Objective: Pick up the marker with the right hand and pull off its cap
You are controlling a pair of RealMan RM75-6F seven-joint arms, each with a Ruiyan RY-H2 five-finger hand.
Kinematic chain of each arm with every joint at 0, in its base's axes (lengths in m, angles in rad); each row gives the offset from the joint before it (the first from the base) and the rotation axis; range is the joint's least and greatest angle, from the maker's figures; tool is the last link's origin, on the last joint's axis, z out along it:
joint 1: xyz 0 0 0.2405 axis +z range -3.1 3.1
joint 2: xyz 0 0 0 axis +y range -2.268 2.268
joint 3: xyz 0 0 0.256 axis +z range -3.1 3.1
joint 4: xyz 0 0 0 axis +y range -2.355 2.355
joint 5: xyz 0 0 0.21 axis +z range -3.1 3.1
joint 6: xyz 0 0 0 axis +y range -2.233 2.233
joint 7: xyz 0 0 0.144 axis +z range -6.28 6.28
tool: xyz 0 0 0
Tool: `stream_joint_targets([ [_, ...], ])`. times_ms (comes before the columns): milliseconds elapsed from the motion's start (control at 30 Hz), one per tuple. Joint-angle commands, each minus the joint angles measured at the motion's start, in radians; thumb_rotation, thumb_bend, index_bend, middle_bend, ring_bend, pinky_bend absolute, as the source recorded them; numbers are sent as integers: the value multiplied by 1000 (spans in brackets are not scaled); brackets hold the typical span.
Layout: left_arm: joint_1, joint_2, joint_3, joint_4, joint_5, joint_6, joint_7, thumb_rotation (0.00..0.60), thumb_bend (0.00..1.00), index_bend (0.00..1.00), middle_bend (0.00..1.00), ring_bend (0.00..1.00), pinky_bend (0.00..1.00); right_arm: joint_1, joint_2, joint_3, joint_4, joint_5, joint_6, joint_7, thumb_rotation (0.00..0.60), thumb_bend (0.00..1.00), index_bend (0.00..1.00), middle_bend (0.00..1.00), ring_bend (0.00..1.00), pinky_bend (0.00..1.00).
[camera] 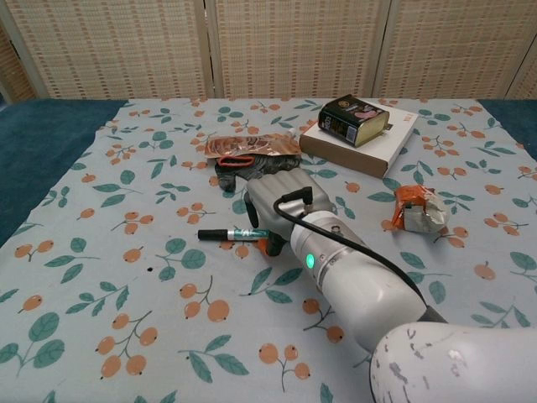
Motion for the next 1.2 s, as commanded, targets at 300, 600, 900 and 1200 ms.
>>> stream_joint_targets([
  [300,0,2,0,-3,-1,1,0,600,427,0,0,0,18,13,1,-12,-8,32,15,-17,600,273,472,307,8,0],
  [600,-1,2,1,-1,-1,-1,-3,600,427,0,0,0,18,22,-4,-23,-4,47,25,-25,600,276,520,319,19,0],
  [900,-2,2,1,1,-2,-1,-3,600,427,0,0,0,18,24,-4,-45,-9,43,34,-23,600,354,642,484,122,0],
  [1200,0,4,-2,-1,-6,3,-3,600,427,0,0,0,18,17,-11,-63,0,40,38,-5,600,445,770,636,234,0],
])
